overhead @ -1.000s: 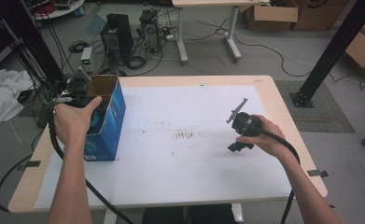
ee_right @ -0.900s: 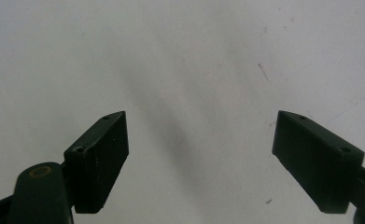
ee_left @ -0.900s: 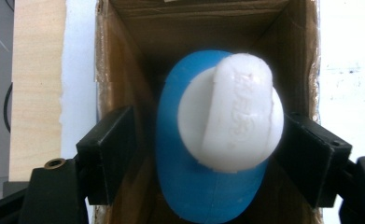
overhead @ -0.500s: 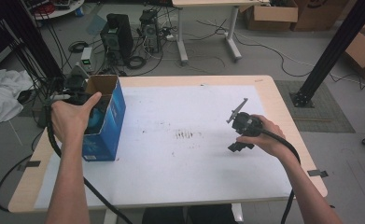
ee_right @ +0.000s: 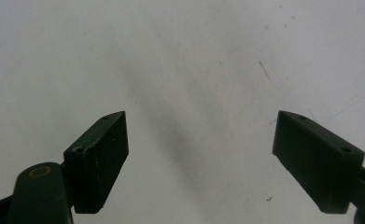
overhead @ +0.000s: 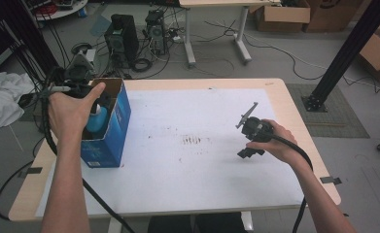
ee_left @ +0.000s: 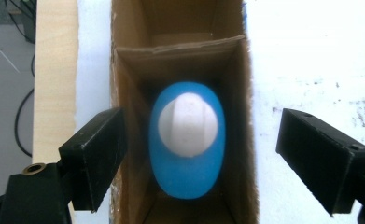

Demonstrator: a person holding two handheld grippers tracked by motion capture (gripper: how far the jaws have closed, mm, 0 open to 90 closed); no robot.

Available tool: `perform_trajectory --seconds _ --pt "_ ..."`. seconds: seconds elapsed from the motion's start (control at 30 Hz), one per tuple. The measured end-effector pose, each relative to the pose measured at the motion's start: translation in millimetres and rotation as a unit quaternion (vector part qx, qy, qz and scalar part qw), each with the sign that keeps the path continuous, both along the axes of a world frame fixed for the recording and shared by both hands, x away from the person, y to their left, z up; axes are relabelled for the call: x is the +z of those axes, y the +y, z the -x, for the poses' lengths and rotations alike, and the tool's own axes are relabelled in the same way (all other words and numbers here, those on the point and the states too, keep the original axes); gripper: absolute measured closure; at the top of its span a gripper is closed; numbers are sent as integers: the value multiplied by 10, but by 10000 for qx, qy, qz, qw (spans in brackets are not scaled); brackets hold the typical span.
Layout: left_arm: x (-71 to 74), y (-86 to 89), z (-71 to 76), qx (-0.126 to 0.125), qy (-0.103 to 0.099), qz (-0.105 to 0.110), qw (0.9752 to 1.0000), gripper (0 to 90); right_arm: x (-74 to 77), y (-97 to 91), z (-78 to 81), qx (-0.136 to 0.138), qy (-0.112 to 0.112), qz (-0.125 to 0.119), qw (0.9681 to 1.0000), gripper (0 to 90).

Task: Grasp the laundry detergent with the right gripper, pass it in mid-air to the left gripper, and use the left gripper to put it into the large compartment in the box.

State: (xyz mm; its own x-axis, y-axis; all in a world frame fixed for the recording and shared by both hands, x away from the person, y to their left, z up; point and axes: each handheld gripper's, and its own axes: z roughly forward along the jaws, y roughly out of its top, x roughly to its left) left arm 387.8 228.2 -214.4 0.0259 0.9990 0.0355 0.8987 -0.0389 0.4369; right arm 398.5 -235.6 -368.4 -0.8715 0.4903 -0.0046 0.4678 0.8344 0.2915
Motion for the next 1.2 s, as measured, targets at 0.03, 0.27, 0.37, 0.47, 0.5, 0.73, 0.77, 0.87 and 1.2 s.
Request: perform_trajectory --seconds 0.03,0.27,0.37,0.47,0.5,0.73,0.77,0.87,1.2 --pt "36 -18 1 -31 10 -3 10000 171 1 2 2 -10 1 -1 10000 184" --pt "223 -194 5 -399 -38 9 9992 170 7 2 4 -38 18 14 10000 183" --pt "252 -285 7 -590 -57 72 9982 170 14 13 1 -16 3 7 10000 183" --pt "258 -387 3 -727 -92 96 9973 169 29 24 -7 8 -21 10 10000 183" --pt "261 -427 2 -804 -115 122 9966 169 34 30 -5 -2 -22 11 10000 183" --pt "257 -635 -20 -1155 -120 119 9932 169 63 44 -1 3 -36 45 10000 183" --pt "252 -667 -23 -1229 -119 119 9923 169 71 41 1 -11 -37 44 10000 183" --pt "213 -772 -22 -1408 -109 147 9899 168 92 30 7 -40 -55 32 10000 183" --pt "18 -1099 -58 -1710 50 100 9852 169 125 -63 33 -172 -73 33 9998 183"
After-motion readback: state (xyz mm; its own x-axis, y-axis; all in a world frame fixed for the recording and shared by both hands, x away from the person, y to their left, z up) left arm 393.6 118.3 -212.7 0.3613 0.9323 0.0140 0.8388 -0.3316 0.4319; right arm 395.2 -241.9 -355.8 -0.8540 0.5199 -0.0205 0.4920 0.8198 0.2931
